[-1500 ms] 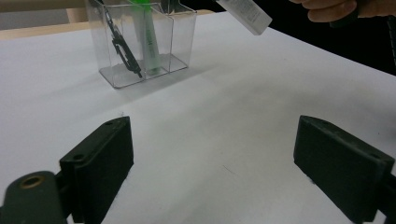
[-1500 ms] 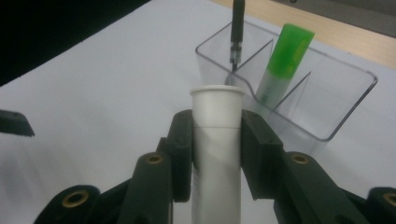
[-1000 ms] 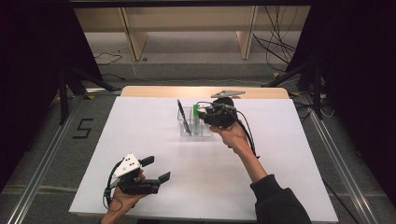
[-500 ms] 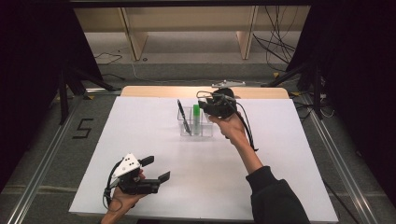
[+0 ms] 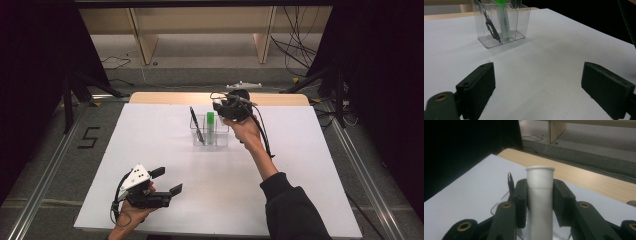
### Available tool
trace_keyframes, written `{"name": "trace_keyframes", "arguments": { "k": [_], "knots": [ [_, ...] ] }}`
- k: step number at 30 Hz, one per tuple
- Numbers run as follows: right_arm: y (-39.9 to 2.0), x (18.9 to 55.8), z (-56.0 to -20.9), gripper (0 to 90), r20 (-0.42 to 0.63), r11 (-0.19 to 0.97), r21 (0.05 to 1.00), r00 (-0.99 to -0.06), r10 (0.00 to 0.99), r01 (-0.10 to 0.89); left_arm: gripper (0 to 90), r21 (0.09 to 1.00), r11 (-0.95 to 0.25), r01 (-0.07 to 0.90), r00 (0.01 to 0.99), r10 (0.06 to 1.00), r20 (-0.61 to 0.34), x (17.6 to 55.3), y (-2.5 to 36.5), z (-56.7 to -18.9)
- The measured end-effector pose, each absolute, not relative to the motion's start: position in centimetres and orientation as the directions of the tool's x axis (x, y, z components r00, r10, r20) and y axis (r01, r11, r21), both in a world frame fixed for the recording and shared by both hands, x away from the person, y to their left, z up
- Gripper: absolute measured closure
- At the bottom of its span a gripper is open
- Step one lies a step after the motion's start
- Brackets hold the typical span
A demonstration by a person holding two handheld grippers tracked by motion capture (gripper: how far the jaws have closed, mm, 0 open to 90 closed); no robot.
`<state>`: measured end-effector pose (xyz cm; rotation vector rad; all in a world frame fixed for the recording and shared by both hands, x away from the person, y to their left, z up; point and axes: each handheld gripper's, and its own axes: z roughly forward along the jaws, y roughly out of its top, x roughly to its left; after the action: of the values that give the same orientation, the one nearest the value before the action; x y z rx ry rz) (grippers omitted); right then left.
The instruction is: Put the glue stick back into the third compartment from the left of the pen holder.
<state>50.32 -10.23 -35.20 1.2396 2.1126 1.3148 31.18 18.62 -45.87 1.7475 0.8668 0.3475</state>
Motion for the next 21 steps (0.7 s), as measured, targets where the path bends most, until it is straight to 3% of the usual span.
{"name": "trace_keyframes", "arguments": {
  "k": [21],
  "knots": [
    [-9.8, 52.8, -37.0, 67.6, 0.134, 0.164, 0.844, -0.499, 0.856, 0.51, 11.7, 0.917, -0.118, 0.381, 0.69, 0.696, -0.197, 31.2, 18.7, -45.8]
  ]
}}
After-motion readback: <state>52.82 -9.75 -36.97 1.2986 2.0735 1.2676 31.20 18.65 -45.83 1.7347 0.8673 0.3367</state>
